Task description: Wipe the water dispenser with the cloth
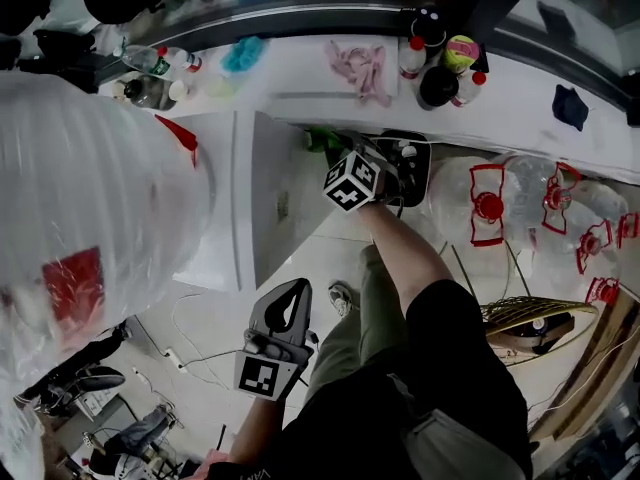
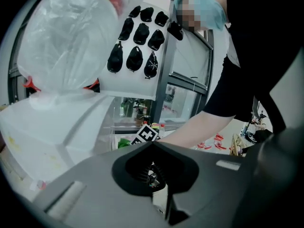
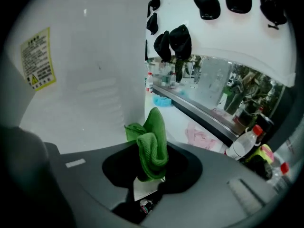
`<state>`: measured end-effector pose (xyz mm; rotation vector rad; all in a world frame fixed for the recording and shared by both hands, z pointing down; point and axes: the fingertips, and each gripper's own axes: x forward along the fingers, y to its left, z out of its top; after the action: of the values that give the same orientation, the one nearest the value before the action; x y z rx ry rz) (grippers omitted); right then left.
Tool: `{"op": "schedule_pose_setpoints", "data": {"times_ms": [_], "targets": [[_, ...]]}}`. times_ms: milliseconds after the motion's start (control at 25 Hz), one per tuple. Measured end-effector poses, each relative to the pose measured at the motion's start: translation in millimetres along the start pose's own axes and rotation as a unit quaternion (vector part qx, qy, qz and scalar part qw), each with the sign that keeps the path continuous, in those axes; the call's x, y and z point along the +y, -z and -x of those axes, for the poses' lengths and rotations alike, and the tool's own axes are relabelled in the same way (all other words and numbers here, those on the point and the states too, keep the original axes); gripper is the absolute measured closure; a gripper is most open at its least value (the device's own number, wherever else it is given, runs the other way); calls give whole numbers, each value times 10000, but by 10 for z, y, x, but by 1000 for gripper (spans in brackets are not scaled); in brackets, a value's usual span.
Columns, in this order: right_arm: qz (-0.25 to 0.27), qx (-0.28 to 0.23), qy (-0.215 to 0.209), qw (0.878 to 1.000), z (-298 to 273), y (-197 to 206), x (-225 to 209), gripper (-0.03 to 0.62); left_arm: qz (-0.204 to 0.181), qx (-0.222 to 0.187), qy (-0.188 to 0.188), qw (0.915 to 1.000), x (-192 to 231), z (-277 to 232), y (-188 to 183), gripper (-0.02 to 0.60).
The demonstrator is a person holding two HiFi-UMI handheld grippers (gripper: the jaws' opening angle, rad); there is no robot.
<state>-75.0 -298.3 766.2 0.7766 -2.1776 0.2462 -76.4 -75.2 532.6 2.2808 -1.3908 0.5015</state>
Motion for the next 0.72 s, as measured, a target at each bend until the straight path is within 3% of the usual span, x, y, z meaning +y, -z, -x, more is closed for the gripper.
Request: {"op": "schedule_pose_setpoints", "data": {"times_ms": [400, 720], "targets": [[-423, -612, 745, 9944, 1234, -44, 6, 500, -296, -482, 241, 9981, -169, 389, -194, 580], [-895, -1294, 1000, 9825, 2448, -213, 518, 500, -406, -893, 376, 9945, -281, 1061, -341, 580]]}}
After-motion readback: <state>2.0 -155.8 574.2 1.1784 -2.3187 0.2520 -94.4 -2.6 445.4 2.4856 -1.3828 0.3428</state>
